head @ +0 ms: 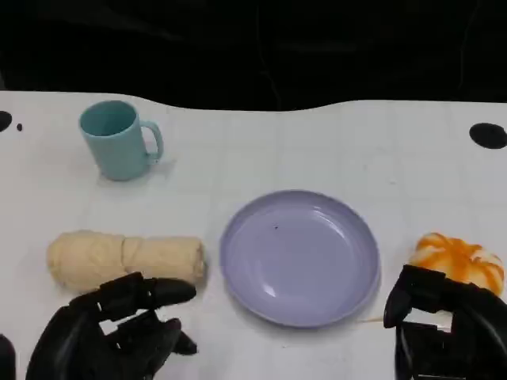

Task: Grasp the towel on the left side of the plate with the left hand and place it into the plate.

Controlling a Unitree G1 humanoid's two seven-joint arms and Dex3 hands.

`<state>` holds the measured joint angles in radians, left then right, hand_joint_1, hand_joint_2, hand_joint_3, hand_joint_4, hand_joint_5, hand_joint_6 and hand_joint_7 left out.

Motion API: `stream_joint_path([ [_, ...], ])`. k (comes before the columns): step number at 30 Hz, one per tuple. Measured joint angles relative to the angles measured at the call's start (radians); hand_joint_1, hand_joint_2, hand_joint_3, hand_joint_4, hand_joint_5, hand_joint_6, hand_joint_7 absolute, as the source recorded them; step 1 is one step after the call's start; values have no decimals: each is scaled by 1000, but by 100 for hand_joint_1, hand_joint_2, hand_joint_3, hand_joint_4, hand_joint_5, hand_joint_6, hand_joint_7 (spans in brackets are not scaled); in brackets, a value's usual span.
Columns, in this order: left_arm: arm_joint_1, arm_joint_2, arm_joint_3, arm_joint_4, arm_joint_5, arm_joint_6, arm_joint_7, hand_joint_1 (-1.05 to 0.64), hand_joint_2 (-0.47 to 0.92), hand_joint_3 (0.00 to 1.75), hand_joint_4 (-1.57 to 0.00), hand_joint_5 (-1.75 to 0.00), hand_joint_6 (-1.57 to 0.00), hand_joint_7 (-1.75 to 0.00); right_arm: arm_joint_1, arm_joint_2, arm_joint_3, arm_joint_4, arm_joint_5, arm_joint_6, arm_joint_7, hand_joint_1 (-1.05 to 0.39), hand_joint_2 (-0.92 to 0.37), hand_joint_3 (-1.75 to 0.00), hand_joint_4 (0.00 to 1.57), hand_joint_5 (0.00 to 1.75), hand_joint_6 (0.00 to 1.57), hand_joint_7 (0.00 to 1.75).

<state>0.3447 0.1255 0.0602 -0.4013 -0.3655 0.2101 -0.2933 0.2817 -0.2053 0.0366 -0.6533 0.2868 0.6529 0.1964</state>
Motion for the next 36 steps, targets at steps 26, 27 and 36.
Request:
stream_joint_path([
  [26, -247, 345, -190, -38, 1090, -33, 53, -57, 92, 4, -27, -18, -25, 0, 1, 14, -5, -44, 7, 63, -18, 3, -55, -142, 81, 175, 60, 175],
  [27, -269, 346, -204, -18, 1118, -23, 46, -56, 92, 4, -27, -18, -25, 0, 1, 14, -4, -44, 6, 64, -19, 3, -55, -142, 81, 175, 60, 175],
  [36, -452, 349, -304, 184, 1255, 44, -13, -55, 90, 1, -29, -16, -27, -1, 4, 15, -4, -58, 5, 67, -24, 2, -55, -144, 81, 175, 60, 175],
])
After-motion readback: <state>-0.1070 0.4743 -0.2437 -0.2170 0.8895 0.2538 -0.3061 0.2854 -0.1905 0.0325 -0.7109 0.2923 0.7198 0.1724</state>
